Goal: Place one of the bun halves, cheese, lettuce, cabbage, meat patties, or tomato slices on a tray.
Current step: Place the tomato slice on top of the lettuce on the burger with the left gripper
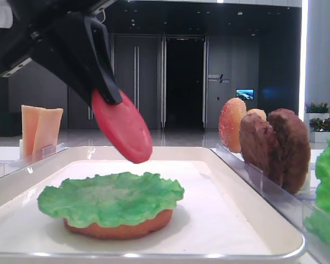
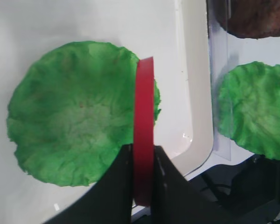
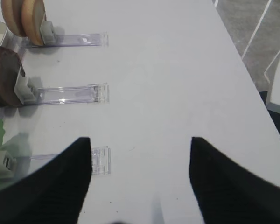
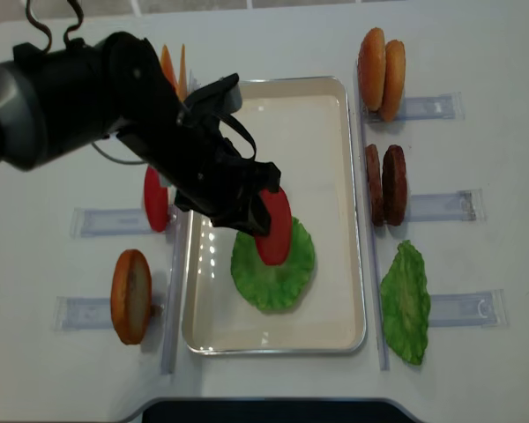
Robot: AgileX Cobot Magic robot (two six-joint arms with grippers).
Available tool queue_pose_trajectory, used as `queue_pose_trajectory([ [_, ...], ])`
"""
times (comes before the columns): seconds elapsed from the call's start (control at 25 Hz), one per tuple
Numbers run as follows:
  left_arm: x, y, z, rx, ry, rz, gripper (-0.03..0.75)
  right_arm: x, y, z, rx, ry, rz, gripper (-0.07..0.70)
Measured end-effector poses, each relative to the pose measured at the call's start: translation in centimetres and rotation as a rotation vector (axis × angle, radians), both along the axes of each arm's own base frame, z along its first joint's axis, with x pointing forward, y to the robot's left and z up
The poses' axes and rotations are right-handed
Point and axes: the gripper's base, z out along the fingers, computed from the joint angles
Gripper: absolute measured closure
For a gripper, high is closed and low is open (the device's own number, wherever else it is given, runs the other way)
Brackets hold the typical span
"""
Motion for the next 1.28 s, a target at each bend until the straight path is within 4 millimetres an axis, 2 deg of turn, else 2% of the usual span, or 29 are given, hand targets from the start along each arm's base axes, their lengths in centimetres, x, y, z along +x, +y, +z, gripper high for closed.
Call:
queue_pose_trajectory([
  [0.52, -0.8, -0.6, -1.1, -0.066, 0.009, 0.003, 0.660, 0.0, 0.0, 0.0, 0.001, 0.000, 0.000, 0.170],
  [0.72, -0.6, -0.8, -2.0, -0.061, 0.025, -0.001, 0.660, 0.0, 0.0, 0.0, 0.001, 0.000, 0.000, 0.170],
  [1.28, -0.3, -0.9, -2.7, -0.051, 0.024, 0.005, 0.661, 0.0, 0.0, 0.0, 0.001, 0.000, 0.000, 0.170],
])
